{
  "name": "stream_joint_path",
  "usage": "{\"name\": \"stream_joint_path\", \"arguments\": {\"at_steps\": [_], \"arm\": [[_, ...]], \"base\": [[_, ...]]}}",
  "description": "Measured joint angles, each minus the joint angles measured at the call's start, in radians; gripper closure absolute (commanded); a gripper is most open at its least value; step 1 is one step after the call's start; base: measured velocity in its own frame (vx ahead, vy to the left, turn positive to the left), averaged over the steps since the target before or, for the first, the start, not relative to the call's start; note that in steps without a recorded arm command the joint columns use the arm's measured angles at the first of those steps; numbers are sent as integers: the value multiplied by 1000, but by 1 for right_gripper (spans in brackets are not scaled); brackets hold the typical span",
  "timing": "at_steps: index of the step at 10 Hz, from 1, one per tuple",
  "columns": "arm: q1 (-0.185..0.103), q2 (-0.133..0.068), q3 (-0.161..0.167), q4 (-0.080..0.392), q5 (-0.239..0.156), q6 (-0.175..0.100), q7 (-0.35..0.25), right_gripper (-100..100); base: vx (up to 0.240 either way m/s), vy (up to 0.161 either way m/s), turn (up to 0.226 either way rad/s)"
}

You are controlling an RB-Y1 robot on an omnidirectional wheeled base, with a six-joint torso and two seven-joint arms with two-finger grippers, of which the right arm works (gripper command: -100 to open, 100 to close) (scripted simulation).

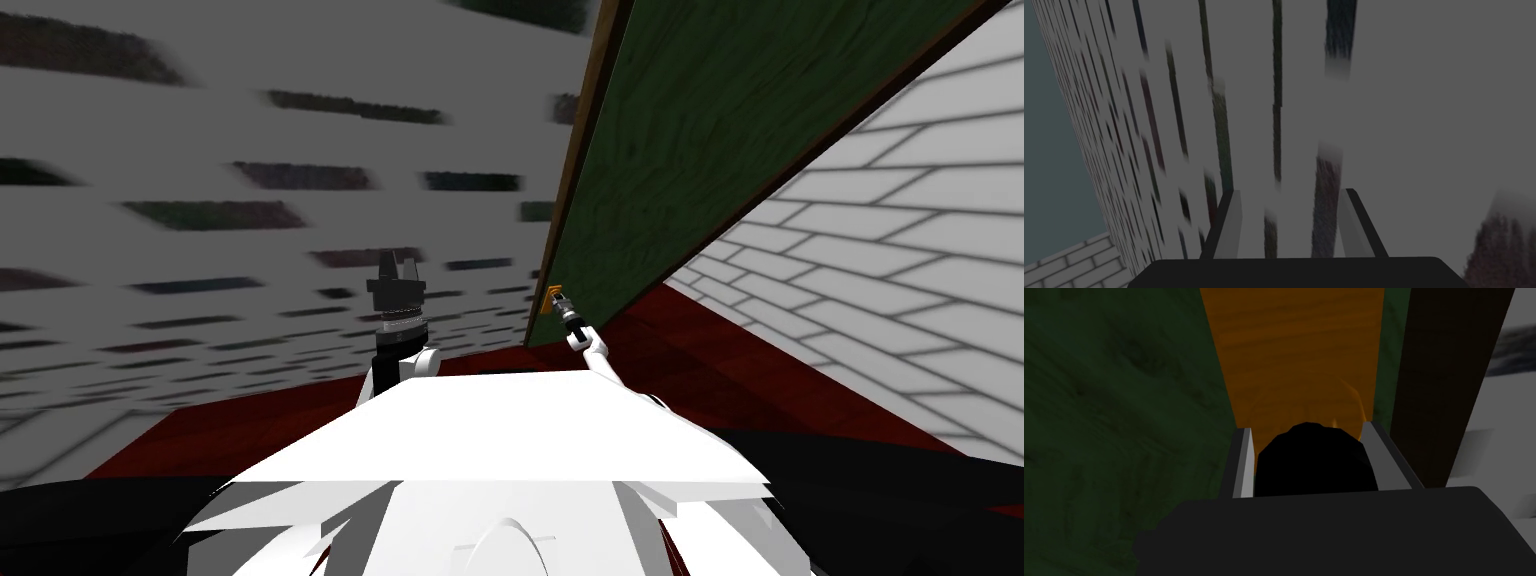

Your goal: Pull the door open

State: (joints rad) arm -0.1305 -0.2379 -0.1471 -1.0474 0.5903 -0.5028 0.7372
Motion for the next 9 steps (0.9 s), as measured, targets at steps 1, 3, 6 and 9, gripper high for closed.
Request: {"name": "stream_joint_path", "arguments": {"at_steps": [1, 3, 6, 9], "arm": [[-2, -1, 2, 1, -12, 1, -21, 100], [-6, -3, 4, 6, -40, 0, -66, 100], [-13, -5, 12, 16, -96, 2, -148, 100], [-19, -7, 17, 25, -141, 3, -216, 100]], "base": [[-56, -29, 66], [-59, -39, 77], [-58, -51, 81], [-48, -38, 74]]}}
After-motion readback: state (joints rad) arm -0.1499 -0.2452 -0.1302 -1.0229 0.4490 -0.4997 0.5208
